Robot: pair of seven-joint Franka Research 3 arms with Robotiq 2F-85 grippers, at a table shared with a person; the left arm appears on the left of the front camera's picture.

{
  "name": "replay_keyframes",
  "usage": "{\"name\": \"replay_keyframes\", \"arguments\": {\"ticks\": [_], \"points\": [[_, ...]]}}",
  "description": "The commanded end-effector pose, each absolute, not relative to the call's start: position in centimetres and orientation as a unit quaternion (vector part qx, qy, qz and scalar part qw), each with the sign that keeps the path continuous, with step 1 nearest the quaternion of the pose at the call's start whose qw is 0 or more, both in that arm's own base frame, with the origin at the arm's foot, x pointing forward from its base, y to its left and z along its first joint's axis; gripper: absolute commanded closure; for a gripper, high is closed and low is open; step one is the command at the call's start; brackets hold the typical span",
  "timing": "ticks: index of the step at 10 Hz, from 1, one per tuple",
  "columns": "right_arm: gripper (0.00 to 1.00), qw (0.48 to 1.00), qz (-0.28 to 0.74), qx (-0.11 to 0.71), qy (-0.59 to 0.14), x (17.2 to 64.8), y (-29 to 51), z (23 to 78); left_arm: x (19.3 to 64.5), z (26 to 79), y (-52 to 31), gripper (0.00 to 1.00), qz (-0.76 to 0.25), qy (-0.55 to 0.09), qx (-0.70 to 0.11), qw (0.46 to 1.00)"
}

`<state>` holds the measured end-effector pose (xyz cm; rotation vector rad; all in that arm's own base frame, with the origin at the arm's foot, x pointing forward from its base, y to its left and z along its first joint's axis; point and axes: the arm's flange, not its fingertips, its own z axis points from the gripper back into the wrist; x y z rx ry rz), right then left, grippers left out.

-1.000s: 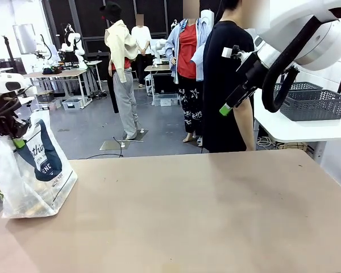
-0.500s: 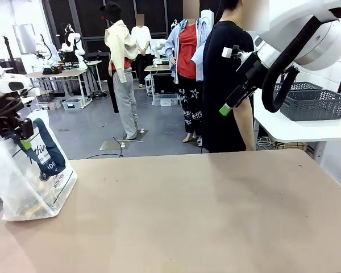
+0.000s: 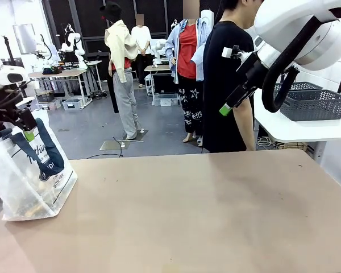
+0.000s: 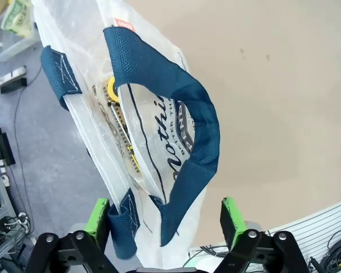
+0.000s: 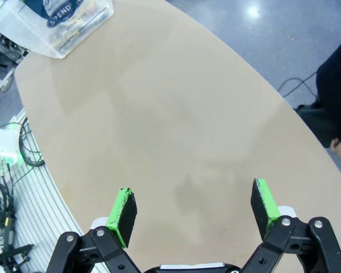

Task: Transfer purchased items from the store into the shopping bag.
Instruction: Move the Reusable shopping bag to the right side of the table.

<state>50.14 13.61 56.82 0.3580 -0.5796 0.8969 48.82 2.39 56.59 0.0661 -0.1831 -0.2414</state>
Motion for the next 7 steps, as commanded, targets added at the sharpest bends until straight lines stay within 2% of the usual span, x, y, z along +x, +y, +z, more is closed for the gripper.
{"name": "replay_keyframes", "arguments": {"ticks": [1, 7], "points": [[0.00, 0.851, 0.420, 0.164, -0.269, 50.1, 13.8, 56.8, 48.4, 57.8, 2.0, 0.00, -0.111, -0.096, 0.025, 0.989], [0.00, 0.851, 0.420, 0.164, -0.269, 50.1, 13.8, 56.8, 46.9, 61.8, 0.6, 0.00, -0.130, -0.120, 0.022, 0.984]]}}
